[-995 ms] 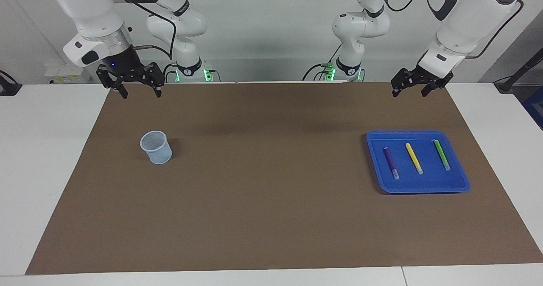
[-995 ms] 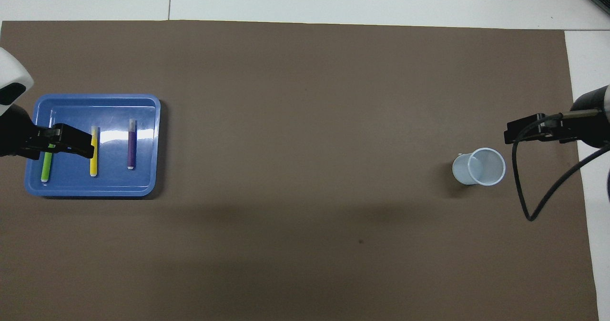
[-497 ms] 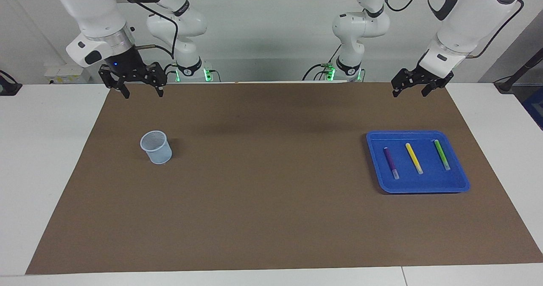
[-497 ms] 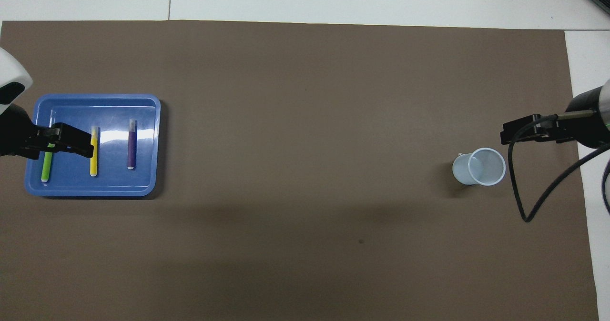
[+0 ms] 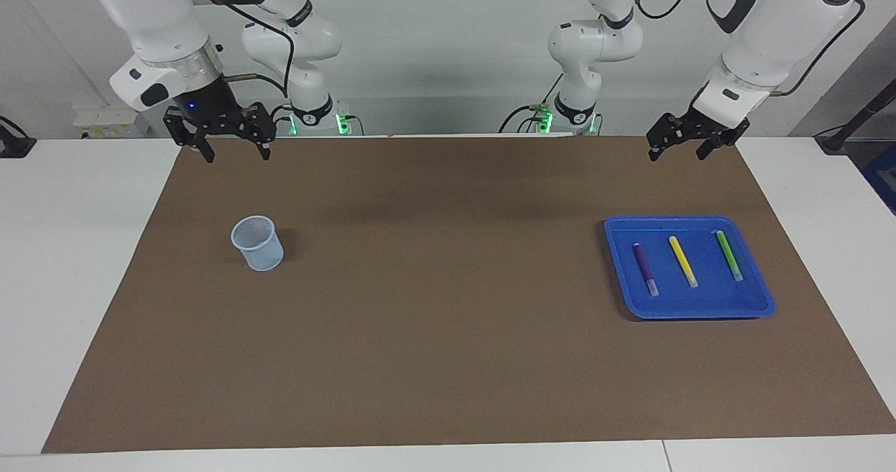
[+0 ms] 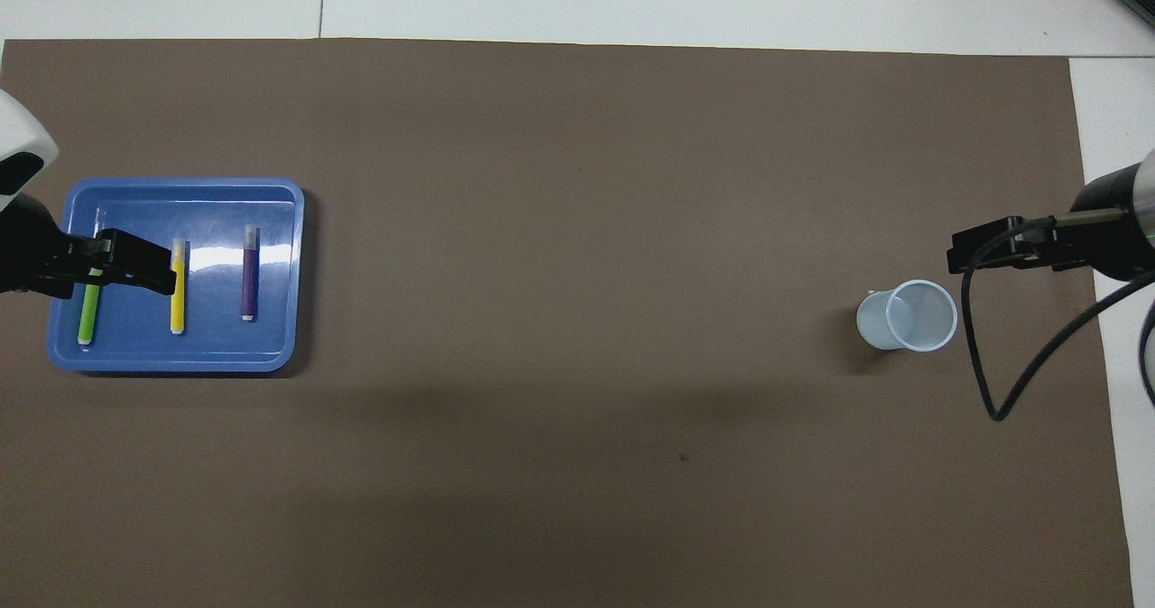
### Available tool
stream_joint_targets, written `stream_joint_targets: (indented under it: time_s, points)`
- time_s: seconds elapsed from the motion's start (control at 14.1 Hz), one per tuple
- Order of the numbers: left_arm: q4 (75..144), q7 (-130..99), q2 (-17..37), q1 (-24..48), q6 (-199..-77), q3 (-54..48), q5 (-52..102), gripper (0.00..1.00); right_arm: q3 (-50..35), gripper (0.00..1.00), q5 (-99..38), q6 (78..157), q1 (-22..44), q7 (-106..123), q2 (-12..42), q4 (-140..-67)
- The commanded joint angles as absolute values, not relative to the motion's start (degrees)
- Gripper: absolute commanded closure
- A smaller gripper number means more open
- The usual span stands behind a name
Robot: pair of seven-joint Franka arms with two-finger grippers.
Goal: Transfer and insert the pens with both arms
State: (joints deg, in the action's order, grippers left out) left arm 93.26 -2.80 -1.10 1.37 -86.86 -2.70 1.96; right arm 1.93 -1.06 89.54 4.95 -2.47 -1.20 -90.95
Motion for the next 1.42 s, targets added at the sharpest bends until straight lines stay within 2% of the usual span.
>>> stream_joint_targets:
  time_s: [0.0,0.43,0.71,1.14,1.35]
  points:
    - [94.04,-4.22,-1.93,1.23,-88.77,-2.20,2.90,0.00,1.67,0.00,-1.23,89.38,4.66,-2.55,-0.97,-90.35]
    - [98.25,-3.87,-3.42,-0.62,-94.48,-2.29,2.72,0.00,1.67,0.00,-1.49,89.47,4.66,-2.81,-1.05,-90.70]
    - [109.31,-2.90,-7.90,-4.12,-103.51,-2.37,2.46,0.00,1.76,0.00,-1.76,89.47,4.57,-2.64,-1.14,-90.88]
    - [114.16,-2.81,-6.95,-4.66,-109.94,-2.29,2.46,0.00,1.58,0.00,-2.02,89.21,4.75,-2.46,-1.23,-90.79]
    - [114.79,-2.81,-4.67,-4.66,-112.32,-2.29,2.46,0.00,1.67,0.00,-2.11,89.30,4.92,-2.29,-1.41,-90.88]
